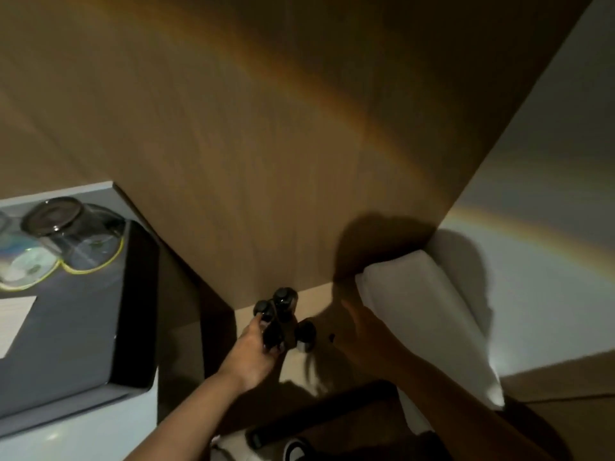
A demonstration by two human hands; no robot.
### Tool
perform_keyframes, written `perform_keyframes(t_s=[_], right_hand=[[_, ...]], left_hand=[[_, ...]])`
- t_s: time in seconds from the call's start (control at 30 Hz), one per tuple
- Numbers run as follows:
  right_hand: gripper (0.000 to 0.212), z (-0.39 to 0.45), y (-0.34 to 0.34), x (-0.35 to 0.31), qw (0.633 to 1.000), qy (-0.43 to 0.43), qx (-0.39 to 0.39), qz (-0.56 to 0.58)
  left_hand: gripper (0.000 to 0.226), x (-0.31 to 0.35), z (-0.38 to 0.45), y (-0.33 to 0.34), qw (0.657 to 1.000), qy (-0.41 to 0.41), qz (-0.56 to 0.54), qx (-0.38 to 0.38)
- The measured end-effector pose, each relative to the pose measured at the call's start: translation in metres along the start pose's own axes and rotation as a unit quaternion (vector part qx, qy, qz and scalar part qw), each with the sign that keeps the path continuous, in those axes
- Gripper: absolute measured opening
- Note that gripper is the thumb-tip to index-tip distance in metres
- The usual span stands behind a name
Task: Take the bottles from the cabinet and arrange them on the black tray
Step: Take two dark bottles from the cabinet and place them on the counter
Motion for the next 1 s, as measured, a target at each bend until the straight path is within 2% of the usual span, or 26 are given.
perform_keyframes(t_s=[0.13, 0.3, 0.4, 0.43, 0.47, 0.5, 0.57, 0.63, 0.7, 0.8, 1.0], right_hand=[[0.074, 0.042, 0.022, 0.019, 0.998, 0.024, -0.043, 0.048], [0.068, 0.09, 0.04, 0.045, 0.998, 0.018, -0.049, 0.035], [0.053, 0.113, 0.045, 0.049, 0.998, -0.026, -0.063, -0.015], [0.047, 0.12, 0.045, 0.05, 0.997, -0.043, -0.054, -0.032], [0.037, 0.128, 0.039, 0.051, 0.996, -0.061, -0.012, -0.057], [0.028, 0.138, 0.038, 0.059, 0.998, -0.05, 0.006, -0.029], [0.031, 0.154, 0.048, 0.069, 0.995, -0.075, 0.01, -0.061], [0.047, 0.171, 0.072, 0.086, 0.992, -0.075, -0.039, -0.098], [0.055, 0.19, 0.087, 0.097, 0.99, -0.077, -0.044, -0.105], [0.063, 0.209, 0.115, 0.096, 0.984, -0.136, -0.045, -0.11], [0.048, 0.225, 0.137, 0.104, 0.983, -0.137, -0.047, -0.11]], left_hand=[[0.075, -0.026, 0.027, 0.017, 0.999, -0.043, -0.029, -0.004], [0.092, -0.058, 0.066, 0.038, 0.99, -0.108, -0.09, 0.033], [0.093, -0.073, 0.086, 0.051, 0.984, -0.127, -0.11, 0.058], [0.093, -0.079, 0.092, 0.057, 0.983, -0.13, -0.112, 0.062], [0.092, -0.084, 0.098, 0.064, 0.983, -0.131, -0.112, 0.065], [0.092, -0.089, 0.105, 0.069, 0.983, -0.132, -0.109, 0.068], [0.09, -0.098, 0.116, 0.081, 0.983, -0.135, -0.104, 0.074], [0.088, -0.105, 0.125, 0.09, 0.98, -0.135, -0.114, 0.086], [0.086, -0.112, 0.132, 0.098, 0.977, -0.139, -0.123, 0.103], [0.085, -0.124, 0.139, 0.109, 0.972, -0.148, -0.13, 0.13], [0.084, -0.132, 0.129, 0.119, 0.965, -0.166, -0.136, 0.153]])
Point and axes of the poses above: each hand's wrist, its own z-axis towards the middle knuckle, its own y-axis out of the palm, x = y × z, the point moved 9 cm from there along z, towards the middle knuckle, and after that the axes turned 2 degrees about z, right-handed, at the moved point
